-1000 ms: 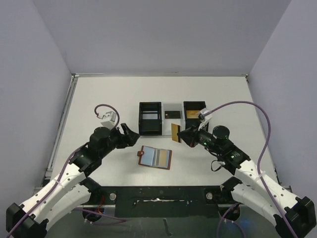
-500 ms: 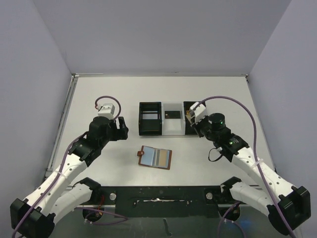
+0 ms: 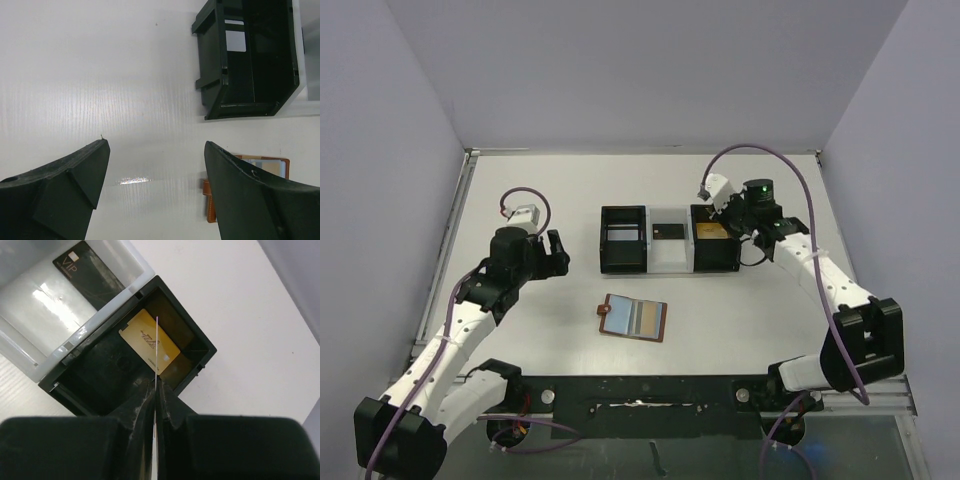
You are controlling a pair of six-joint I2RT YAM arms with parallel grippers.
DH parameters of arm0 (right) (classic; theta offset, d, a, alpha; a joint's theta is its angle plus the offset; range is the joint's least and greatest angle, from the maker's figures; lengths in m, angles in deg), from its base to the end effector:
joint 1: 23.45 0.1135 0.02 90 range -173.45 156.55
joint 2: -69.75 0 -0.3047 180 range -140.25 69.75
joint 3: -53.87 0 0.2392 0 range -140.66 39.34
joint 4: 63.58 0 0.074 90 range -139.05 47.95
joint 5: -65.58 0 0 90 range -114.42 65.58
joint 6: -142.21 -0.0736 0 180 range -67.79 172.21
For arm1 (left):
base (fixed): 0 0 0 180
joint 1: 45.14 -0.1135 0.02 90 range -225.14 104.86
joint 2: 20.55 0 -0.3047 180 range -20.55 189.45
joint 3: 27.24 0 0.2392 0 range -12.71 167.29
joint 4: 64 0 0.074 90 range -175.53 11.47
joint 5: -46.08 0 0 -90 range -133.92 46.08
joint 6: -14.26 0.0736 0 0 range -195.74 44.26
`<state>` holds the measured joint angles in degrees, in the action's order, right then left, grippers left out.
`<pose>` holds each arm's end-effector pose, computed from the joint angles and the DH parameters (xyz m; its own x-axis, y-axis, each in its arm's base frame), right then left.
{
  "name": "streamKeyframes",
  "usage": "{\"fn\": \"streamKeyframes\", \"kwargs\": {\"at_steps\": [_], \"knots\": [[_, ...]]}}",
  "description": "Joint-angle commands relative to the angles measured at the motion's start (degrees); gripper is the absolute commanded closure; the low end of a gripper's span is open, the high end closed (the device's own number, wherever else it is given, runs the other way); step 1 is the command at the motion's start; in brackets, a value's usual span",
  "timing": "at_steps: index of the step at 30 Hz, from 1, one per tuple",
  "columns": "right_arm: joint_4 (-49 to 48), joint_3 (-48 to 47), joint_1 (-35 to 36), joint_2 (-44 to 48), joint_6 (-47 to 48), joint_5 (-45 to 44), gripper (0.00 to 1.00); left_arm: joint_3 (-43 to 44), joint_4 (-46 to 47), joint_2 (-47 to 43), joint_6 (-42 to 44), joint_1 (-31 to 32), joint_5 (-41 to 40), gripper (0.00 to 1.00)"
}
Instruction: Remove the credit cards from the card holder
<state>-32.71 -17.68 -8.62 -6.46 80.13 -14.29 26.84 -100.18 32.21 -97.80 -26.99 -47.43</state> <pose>0.2915 0.0906 0.3049 -0.3136 -0.5599 -0.7669 -0.6079 0.7388 -0.2907 0.1874 -0.0567 0.2773 -0.6022 -0.1971 -0.7736 0.0399 0.9604 -0.2757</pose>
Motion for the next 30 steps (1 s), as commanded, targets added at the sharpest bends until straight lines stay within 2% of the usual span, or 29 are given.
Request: {"fn": "streamKeyframes", "kwargs": {"at_steps": [1, 4, 8, 11, 17, 23, 30], "knots": [[2.99, -6.36, -0.83, -5.3, 10.78, 4.35, 1.0, 0.14, 3.25, -0.81, 1.48, -0.29, 0.61, 0.24], [1.71, -6.78, -0.84, -7.49, 14.61, 6.86, 1.0, 0.04, 3.82, -1.11, 2.19, -0.26, 1.9, 0.24], [5.32, -7.69, -0.72, -10.29, 23.07, 8.3, 1.0, -0.17, 5.0, -2.03, 2.89, -0.24, 2.99, 0.24], [6.49, -8.75, -0.86, -12.1, 25.53, 6.42, 1.0, -0.56, 5.25, -3.05, 3.12, -0.23, 2.95, 0.24], [2.54, -8.63, -1.52, -15.3, 27.76, 9.21, 1.0, -0.46, 5.33, -3.16, 3.34, -0.33, 2.97, 0.24], [-1.21, -9.97, -0.28, -20.95, 32.76, 5.57, 1.0, -0.31, 5.28, -3.64, 3.43, -0.4, 2.77, 0.24], [-6.64, -7.9, 0.59, -22.39, 35.19, 2.97, 1.0, -0.5, 5.18, -4.21, 3.51, -0.4, 2.37, 0.24]]}}
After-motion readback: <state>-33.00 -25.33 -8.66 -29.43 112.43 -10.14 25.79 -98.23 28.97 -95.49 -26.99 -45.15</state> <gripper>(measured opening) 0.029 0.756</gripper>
